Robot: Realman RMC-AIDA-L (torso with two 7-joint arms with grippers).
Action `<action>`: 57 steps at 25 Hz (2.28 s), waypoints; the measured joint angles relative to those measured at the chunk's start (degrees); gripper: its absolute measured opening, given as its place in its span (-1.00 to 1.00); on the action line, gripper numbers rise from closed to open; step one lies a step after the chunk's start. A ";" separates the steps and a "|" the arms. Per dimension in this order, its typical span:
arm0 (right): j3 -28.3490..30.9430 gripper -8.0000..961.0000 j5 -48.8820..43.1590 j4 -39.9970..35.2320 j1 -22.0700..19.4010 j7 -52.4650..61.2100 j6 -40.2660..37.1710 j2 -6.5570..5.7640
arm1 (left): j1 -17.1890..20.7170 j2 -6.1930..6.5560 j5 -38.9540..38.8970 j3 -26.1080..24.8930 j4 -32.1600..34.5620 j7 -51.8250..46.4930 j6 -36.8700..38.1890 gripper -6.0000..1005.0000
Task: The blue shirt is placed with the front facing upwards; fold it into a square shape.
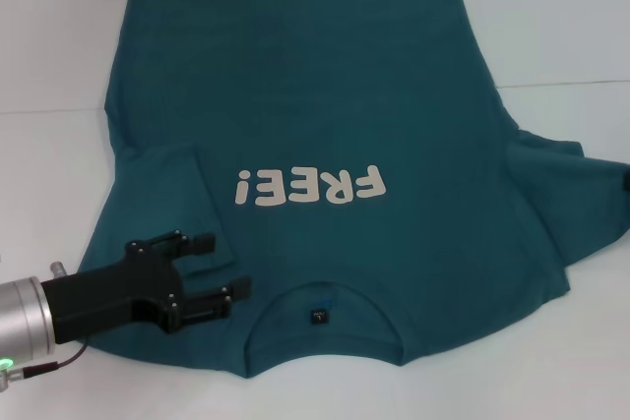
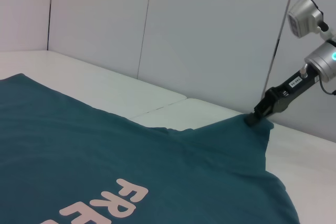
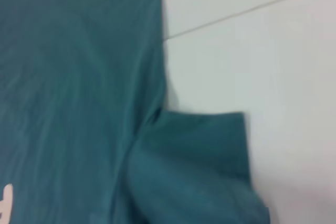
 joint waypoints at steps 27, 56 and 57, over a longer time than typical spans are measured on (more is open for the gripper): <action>0.26 -0.92 0.48 -3.65 1.14 -0.28 -2.55 -0.17 | 0.71 -0.06 0.00 -2.98 -0.16 0.56 2.53 0.64; -14.41 -0.93 -1.75 -6.08 11.70 0.63 -7.59 2.38 | 0.70 -0.18 0.00 -3.50 -0.05 0.88 2.84 0.64; -15.31 -0.93 -2.88 -6.06 12.91 0.96 -7.95 2.91 | 0.71 -0.18 0.00 -3.51 -0.06 0.89 2.83 0.64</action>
